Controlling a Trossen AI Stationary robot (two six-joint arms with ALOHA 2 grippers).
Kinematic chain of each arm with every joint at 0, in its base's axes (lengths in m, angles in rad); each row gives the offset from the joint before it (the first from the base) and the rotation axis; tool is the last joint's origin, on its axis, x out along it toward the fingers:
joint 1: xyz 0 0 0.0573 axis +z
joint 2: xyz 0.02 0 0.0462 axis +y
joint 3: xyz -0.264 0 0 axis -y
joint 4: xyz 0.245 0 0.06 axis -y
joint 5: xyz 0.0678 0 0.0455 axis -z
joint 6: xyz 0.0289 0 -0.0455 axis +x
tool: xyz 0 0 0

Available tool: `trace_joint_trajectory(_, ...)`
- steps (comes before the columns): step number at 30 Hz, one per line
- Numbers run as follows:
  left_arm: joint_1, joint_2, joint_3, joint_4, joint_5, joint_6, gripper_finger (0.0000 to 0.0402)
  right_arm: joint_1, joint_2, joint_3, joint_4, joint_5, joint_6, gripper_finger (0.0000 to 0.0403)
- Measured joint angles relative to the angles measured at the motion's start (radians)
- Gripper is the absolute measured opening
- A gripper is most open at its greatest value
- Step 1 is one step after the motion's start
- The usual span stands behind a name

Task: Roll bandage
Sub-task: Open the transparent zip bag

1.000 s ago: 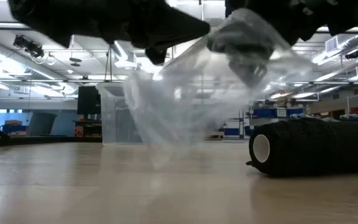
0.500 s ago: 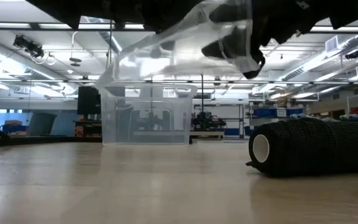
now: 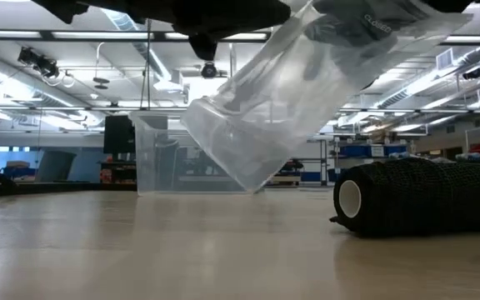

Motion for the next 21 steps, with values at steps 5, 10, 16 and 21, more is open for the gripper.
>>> trace_joint_trajectory(5, 0.0, 0.037, 0.0, 0.04, 0.008, -0.028, 0.0, 0.003, 0.0, 0.0, 0.005, 0.0, 0.017, 0.0022)
trace_joint_trajectory(10, 0.0, 0.064, -0.001, 0.095, 0.011, -0.03, 0.0, -0.027, 0.0, 0.0, 0.001, 0.0, 0.054, 0.0008)
trace_joint_trajectory(16, 0.0, 0.064, -0.001, 0.105, 0.025, -0.028, 0.0, -0.046, 0.002, 0.0, -0.028, -0.039, 0.074, 0.0007)
trace_joint_trajectory(21, 0.0, 0.063, -0.001, 0.116, 0.027, -0.031, 0.0, -0.058, 0.002, 0.0, -0.033, -0.052, 0.094, 0.0035)
